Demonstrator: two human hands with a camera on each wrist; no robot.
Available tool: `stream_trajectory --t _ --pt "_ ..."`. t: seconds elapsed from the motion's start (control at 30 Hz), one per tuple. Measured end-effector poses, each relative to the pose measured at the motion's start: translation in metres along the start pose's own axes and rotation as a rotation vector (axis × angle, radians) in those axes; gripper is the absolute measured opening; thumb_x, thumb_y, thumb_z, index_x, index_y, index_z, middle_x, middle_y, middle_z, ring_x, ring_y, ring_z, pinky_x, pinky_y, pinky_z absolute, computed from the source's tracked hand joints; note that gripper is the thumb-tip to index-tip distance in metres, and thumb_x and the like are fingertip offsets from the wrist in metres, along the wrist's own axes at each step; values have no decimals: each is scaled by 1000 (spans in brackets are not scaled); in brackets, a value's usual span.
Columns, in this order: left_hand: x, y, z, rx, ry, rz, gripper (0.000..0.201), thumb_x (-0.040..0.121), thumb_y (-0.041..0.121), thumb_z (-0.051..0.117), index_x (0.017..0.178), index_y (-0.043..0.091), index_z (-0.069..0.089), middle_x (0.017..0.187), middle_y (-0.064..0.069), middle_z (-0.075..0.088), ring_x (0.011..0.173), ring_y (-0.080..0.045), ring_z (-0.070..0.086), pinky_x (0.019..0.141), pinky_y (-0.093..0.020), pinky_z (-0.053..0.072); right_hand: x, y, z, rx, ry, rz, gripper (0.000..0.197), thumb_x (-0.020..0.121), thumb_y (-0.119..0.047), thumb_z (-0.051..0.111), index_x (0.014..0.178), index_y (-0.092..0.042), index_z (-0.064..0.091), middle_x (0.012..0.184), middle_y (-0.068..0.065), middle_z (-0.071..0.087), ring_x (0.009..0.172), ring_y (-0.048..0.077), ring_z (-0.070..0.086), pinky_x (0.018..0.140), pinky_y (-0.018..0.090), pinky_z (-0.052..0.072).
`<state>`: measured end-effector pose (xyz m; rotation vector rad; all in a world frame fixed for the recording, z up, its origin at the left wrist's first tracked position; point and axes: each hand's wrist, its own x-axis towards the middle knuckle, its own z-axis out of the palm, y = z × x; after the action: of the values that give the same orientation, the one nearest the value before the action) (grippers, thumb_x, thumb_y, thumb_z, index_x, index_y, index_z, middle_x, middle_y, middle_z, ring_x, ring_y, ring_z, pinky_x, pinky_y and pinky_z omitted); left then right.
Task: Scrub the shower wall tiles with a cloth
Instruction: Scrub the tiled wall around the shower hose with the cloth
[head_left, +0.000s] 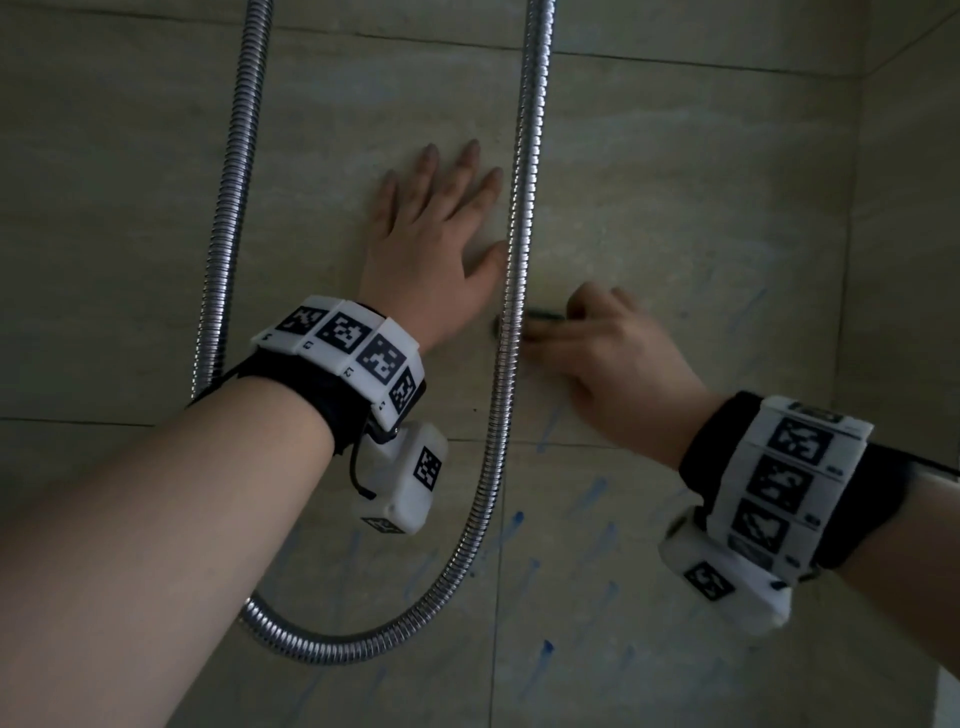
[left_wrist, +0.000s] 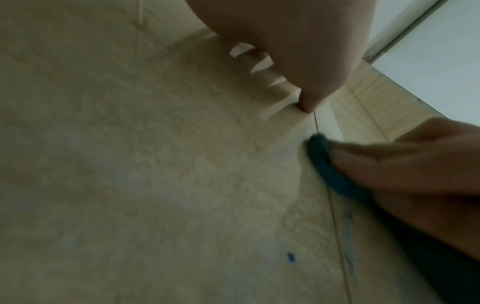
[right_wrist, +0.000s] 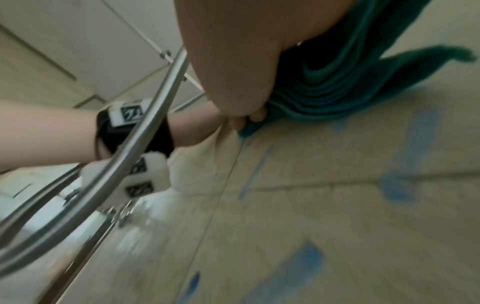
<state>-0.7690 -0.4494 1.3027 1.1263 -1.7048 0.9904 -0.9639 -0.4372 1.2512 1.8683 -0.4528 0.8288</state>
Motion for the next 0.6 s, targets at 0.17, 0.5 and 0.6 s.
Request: stream_trajectory --t 0.17,0.5,0.6 --pt "-1 0 0 8 -12 8 61 100 47 34 154 27 12 162 4 2 148 -23 -7 118 -44 -8 2 19 -12 -42 24 76 39 83 -4 45 105 -18 74 104 -5 73 71 30 53 65 32 41" --pt "-5 1 0 20 -11 28 60 100 47 32 153 27 15 162 3 4 149 -25 -4 118 -43 -6 -26 -24 6 74 -48 -128 53 74 -1 33 104 -15 75 111 -8 70 74 26 47 61 33 45" --pt "-7 2 2 7 -22 24 59 100 46 31 153 26 14 162 3 3 148 -25 -5 119 -44 -7 -17 -5 2 -1 101 123 38 77 2 52 101 -16 76 107 -6 72 70 29 53 64 32 44"
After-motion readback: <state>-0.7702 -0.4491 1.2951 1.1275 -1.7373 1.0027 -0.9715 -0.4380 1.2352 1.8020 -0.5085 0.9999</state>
